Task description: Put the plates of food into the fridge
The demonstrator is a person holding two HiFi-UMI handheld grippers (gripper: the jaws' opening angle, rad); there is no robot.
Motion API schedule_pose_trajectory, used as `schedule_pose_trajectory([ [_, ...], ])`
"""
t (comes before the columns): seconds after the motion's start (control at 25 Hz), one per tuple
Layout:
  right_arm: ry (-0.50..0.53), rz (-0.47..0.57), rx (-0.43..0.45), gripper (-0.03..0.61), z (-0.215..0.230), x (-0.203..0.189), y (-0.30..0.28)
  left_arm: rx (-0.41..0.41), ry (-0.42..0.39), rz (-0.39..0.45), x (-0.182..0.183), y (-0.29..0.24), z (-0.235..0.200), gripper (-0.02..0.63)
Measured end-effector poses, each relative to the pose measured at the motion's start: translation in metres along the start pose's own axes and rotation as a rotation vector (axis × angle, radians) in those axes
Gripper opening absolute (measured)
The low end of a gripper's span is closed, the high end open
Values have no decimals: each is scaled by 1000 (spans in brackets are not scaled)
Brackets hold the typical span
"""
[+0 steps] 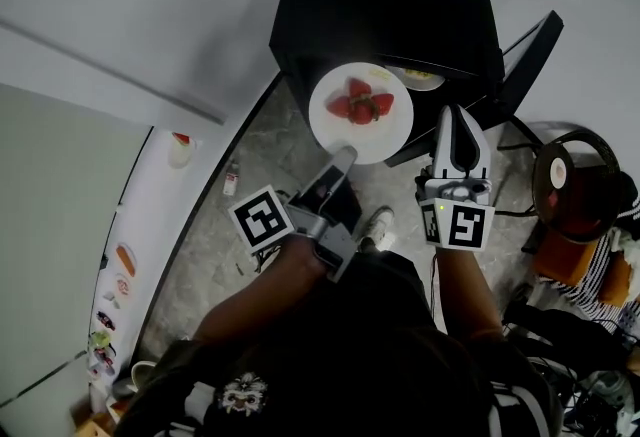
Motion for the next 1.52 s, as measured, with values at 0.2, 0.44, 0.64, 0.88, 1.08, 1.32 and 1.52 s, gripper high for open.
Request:
schedule_pose_trajectory([
  [0.2,-8,-27,9,25,0,-5,4,41,-52,39,7,5,-16,34],
  [0.44,-57,-61,17,25,-6,-12,19,74,-36,61,14,5,-43,34],
  [0.64,-68,-76,52,25,-12,-13,30,86,-51,95,27,0,-73,32],
  [0.88,-75,-94,68,25,-12,-22,21,110,-53,120,47,-24,-102,32],
  [1.08,-86,-111,69,25,-6,-26,23,108,-73,138,53,-45,-111,32],
  [1.32,-91,-118,72,25,-3,-27,25,129,-102,148,61,-69,-117,32],
  [1.52,-90,-129,88,25,0,-29,26,124,-76,193,68,-86,-124,32],
])
Point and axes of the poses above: the fingertips, and each gripper's own axes: y backward along the fingers, z to its right, x out of its top, the point moved 9 cm from there along y, backward along the fingers, and after that the axes turned 4 degrees about -x, right-handed, at the moved point
